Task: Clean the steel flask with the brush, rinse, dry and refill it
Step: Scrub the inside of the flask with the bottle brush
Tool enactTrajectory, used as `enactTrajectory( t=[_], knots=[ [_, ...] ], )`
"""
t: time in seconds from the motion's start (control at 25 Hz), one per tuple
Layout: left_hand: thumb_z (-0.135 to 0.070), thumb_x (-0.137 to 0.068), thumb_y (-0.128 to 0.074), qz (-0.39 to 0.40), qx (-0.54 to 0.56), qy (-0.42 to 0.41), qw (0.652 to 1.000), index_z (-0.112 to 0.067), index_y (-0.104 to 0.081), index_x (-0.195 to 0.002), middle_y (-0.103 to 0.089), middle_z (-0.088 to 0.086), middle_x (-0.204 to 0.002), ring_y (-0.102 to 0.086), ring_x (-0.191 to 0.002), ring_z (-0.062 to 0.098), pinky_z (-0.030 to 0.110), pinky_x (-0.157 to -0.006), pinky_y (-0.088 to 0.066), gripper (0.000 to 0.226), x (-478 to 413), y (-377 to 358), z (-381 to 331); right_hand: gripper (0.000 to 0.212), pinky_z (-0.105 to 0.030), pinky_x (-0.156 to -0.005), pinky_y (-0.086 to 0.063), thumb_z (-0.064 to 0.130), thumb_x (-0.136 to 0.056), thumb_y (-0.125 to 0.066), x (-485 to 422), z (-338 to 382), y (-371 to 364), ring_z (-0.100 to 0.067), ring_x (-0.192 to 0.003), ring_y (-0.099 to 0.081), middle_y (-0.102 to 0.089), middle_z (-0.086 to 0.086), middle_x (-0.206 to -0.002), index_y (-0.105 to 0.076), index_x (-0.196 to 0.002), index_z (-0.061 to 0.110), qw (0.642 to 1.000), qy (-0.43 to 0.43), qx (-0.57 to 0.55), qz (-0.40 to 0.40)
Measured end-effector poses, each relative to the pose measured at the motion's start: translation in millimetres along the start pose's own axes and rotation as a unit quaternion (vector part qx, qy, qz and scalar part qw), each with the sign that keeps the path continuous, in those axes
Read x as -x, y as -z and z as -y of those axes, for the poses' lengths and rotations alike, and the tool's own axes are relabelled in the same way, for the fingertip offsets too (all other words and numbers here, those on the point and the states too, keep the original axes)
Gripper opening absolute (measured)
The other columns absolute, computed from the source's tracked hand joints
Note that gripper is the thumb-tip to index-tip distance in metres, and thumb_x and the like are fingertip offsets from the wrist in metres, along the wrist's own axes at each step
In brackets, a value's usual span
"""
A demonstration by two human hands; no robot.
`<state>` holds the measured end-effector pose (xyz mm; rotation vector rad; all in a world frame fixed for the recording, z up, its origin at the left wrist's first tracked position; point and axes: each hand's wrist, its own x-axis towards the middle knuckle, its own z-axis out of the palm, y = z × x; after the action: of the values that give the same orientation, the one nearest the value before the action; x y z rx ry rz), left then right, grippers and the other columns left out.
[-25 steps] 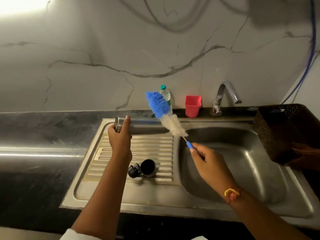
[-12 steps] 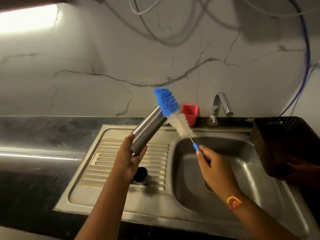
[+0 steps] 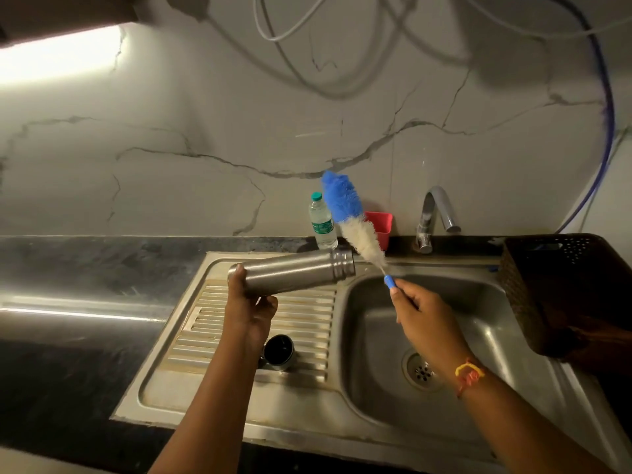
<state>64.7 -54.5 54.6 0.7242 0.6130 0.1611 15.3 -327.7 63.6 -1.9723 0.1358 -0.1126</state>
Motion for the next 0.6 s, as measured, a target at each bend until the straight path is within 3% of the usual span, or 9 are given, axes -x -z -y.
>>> enactTrajectory(
  t=[0.16, 0.32, 0.4, 0.6],
  knots=[
    [-0.046, -0.088, -0.076, -0.015, 0.062, 0.037, 0.997, -0.01, -0.054, -0.126, -0.067, 0.016, -0.119, -0.066, -0.109, 0.034, 0.053, -0.094, -0.057, 0.057, -7, -14, -2, 0.021, -0.023, -0.058, -0.039, 0.03, -0.1, -0.054, 8, 4, -17, -0.001, -0.051, -0.049, -0.055, 0.016, -0.052, -0.073, -0.109, 0.027, 0.998, -0.008, -0.024, 0.054],
    [-0.056, -0.092, -0.066, -0.023, 0.113, 0.063, 0.991, -0.012, -0.059, -0.125, -0.075, 0.014, -0.106, -0.073, -0.098, 0.032, 0.05, -0.085, -0.061, 0.055, -12, -31, 5, 0.022, -0.02, -0.05, -0.034, 0.037, -0.101, -0.052, 24, 21, -39, -0.004, -0.05, -0.043, -0.05, 0.008, -0.055, -0.073, -0.101, 0.031, 0.99, -0.036, -0.081, 0.109],
    [-0.059, -0.094, -0.063, -0.019, 0.118, 0.071, 0.99, -0.012, -0.061, -0.127, -0.075, 0.014, -0.108, -0.072, -0.099, 0.033, 0.052, -0.093, -0.058, 0.058, -16, -36, 10, 0.022, -0.023, -0.049, -0.034, 0.039, -0.101, -0.051, 26, 33, -45, -0.007, -0.052, -0.042, -0.048, 0.006, -0.057, -0.072, -0.101, 0.034, 0.986, -0.044, -0.11, 0.117],
    [-0.055, -0.089, -0.068, 0.011, 0.09, 0.143, 0.986, -0.007, -0.06, -0.131, -0.072, 0.017, -0.117, -0.07, -0.105, 0.037, 0.055, -0.093, -0.056, 0.064, -18, -43, 23, 0.023, -0.011, -0.048, -0.032, 0.042, -0.099, -0.054, 21, 51, -50, 0.005, -0.047, -0.047, -0.054, 0.022, -0.051, -0.071, -0.111, 0.032, 0.983, -0.05, -0.123, 0.126]
  ],
)
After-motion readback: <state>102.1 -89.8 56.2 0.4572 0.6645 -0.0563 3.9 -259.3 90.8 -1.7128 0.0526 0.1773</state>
